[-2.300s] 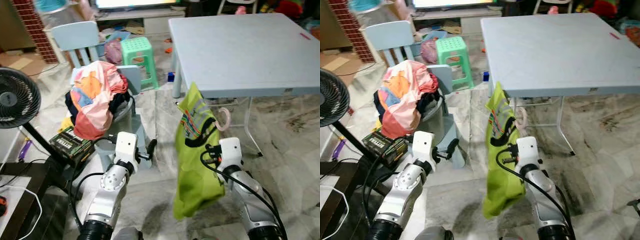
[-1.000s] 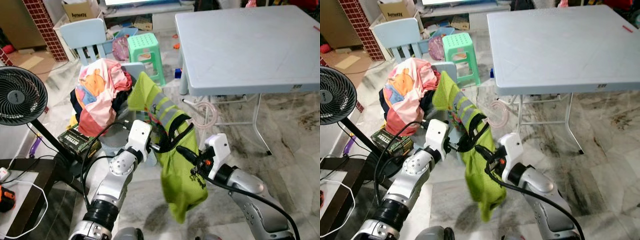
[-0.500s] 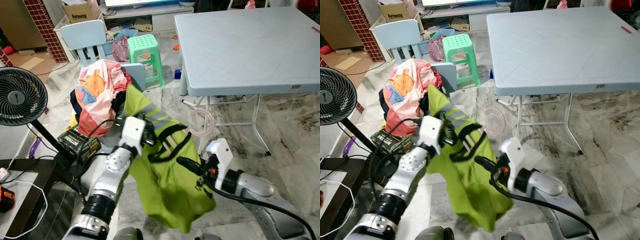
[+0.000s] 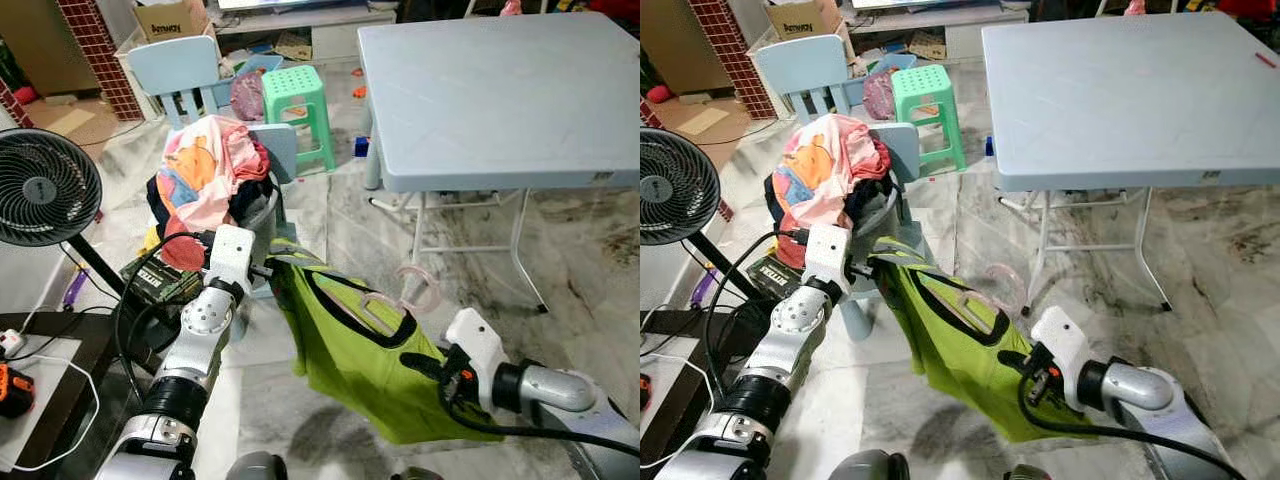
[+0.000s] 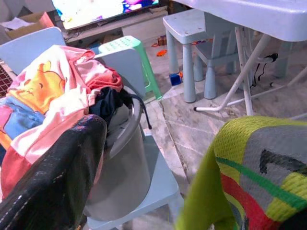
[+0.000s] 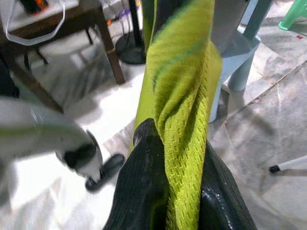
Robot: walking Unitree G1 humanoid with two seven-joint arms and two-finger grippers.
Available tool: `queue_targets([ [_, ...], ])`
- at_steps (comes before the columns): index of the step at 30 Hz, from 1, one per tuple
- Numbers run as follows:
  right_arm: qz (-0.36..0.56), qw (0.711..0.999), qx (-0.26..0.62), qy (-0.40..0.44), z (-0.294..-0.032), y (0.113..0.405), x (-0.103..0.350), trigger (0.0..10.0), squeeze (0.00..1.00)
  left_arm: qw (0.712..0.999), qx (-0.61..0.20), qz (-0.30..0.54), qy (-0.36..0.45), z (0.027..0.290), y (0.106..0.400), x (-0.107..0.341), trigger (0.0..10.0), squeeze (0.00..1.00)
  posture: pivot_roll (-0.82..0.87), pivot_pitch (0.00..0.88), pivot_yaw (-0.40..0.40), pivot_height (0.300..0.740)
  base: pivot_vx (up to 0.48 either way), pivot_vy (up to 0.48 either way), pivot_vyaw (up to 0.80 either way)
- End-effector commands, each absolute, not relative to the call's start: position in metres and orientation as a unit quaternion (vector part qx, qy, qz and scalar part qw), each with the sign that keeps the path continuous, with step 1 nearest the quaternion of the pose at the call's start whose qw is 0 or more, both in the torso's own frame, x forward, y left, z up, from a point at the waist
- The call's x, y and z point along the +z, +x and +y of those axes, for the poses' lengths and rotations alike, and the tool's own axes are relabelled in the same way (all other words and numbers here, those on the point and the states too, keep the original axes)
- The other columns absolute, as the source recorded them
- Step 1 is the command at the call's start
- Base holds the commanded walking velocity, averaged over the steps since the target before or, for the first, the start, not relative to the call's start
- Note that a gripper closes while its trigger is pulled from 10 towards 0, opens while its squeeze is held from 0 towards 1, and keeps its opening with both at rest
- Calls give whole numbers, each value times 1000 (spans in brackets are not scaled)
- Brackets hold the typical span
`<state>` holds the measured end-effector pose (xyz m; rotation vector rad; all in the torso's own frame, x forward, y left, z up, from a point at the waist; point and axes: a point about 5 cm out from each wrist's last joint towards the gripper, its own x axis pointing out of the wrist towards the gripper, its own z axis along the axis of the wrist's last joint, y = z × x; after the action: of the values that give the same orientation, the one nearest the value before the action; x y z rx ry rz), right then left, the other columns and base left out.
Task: Hang hanger
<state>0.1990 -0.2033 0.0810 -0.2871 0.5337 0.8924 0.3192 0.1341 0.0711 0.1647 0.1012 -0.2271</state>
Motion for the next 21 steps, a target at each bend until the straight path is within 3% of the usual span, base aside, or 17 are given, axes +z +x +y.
queue_targets([
  [1,272,850,425,-153,-217,195,80,10000,0,992,-72,34,97,154,325,80,10000,0,-91,0,57,740,0,0,0],
  [5,287,828,450,-171,-231,186,86,10000,0,992,-68,35,98,155,325,79,10000,0,-91,0,57,740,0,0,0],
  [10,276,823,477,-140,-238,181,105,10000,0,992,-65,38,99,158,325,78,10000,0,-97,0,58,740,0,0,0],
  [17,311,780,506,-199,-268,168,117,10000,0,994,-58,48,82,163,327,77,10000,0,-102,0,61,740,0,0,0],
  [21,278,792,506,-199,-269,174,135,10000,0,992,-75,83,65,160,324,66,10000,0,-103,0,63,740,0,0,0],
])
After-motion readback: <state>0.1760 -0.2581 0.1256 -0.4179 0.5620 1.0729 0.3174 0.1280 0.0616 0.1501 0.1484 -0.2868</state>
